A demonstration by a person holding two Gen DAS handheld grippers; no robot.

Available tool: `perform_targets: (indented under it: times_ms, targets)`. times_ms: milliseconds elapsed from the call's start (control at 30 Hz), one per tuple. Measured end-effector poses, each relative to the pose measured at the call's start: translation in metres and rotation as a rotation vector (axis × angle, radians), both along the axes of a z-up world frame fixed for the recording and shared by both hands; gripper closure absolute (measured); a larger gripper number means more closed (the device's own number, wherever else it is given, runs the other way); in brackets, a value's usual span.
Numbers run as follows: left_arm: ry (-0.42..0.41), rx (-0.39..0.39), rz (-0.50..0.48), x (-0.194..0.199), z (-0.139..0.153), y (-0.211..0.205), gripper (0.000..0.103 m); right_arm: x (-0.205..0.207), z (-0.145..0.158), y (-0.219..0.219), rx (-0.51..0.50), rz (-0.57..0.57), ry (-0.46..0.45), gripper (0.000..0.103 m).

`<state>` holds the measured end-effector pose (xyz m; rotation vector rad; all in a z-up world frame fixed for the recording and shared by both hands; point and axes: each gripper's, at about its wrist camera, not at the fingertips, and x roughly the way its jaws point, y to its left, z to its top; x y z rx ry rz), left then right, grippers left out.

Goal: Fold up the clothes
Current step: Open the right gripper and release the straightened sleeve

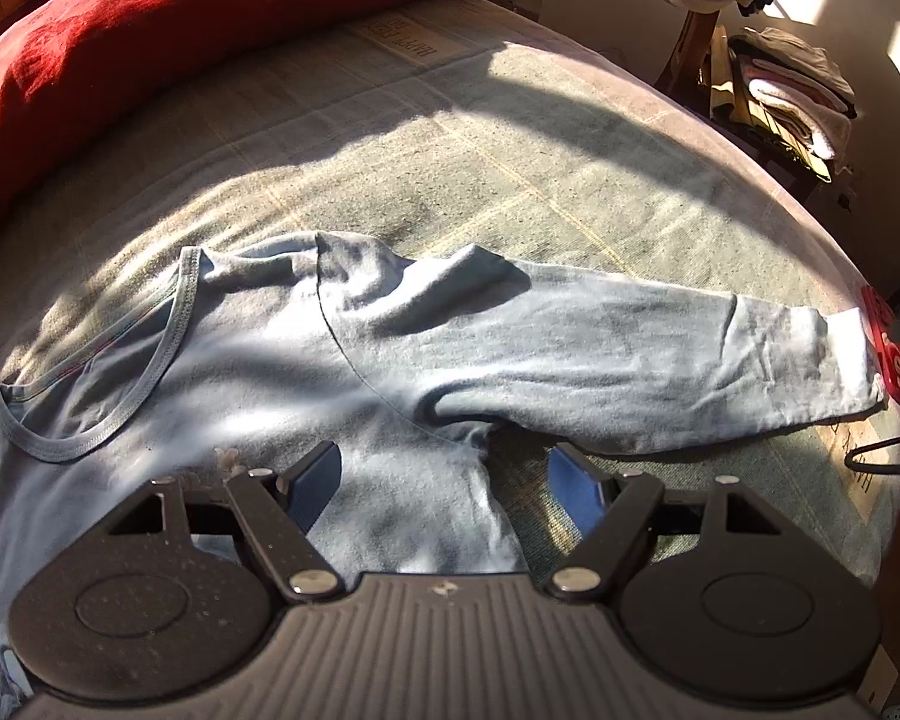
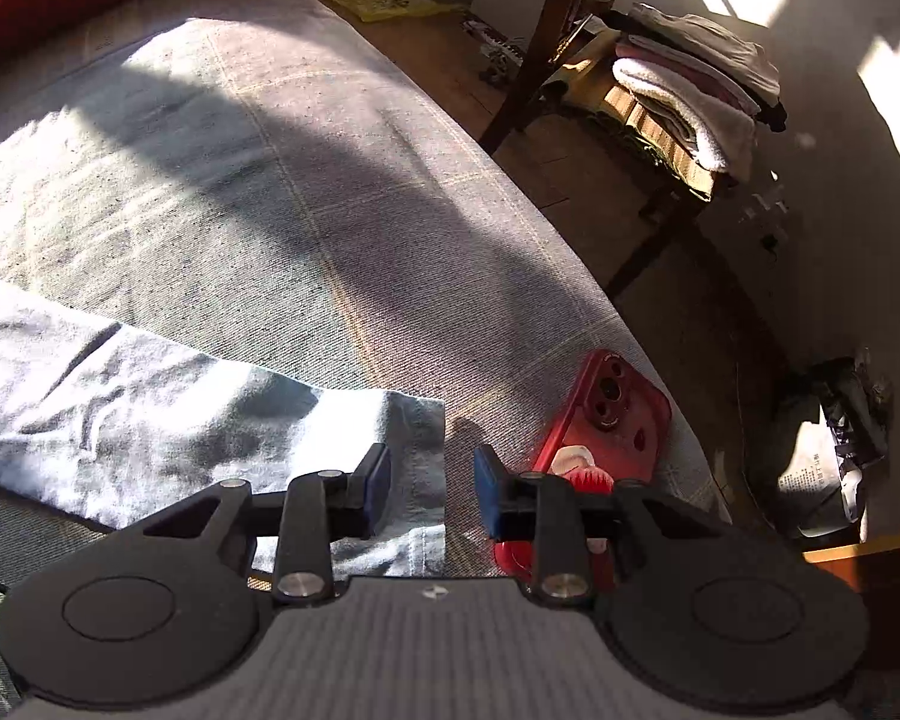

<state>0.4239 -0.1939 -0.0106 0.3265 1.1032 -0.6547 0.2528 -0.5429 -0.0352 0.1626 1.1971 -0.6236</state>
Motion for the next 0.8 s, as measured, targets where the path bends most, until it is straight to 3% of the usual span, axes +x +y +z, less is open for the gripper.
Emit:
perform_targets:
  times_ms: [233, 367, 400, 433, 500, 700, 800]
  targets:
    - [0.003, 0.001, -0.036, 0.001, -0.003, -0.007, 0.026, -0.020, -0.037, -0.007, 0.105, -0.164, 0.002, 0.070]
    - [0.009, 0.009, -0.037, 0.001, -0.005, -0.007, 0.026, -0.022, -0.046, -0.011, 0.175, -0.168, -0.005, 0.070]
    - [0.009, 0.009, -0.038, 0.000, -0.005, -0.007, 0.026, -0.023, -0.048, -0.012, 0.190, -0.166, -0.009, 0.076]
    - [0.009, 0.010, -0.040, 0.000, -0.005, -0.007, 0.026, -0.022, -0.046, -0.011, 0.200, -0.148, -0.012, 0.087]
    - [0.008, 0.012, -0.044, -0.002, -0.003, -0.008, 0.026, -0.020, -0.043, -0.010, 0.196, -0.105, -0.007, 0.091]
    - [0.005, 0.007, -0.053, -0.003, 0.000, -0.010, 0.026, -0.033, -0.030, -0.019, 0.114, -0.199, 0.049, 0.086]
    - [-0.005, 0.007, -0.074, 0.001, 0.002, -0.012, 0.026, -0.026, -0.013, -0.009, 0.150, -0.154, -0.036, 0.085]
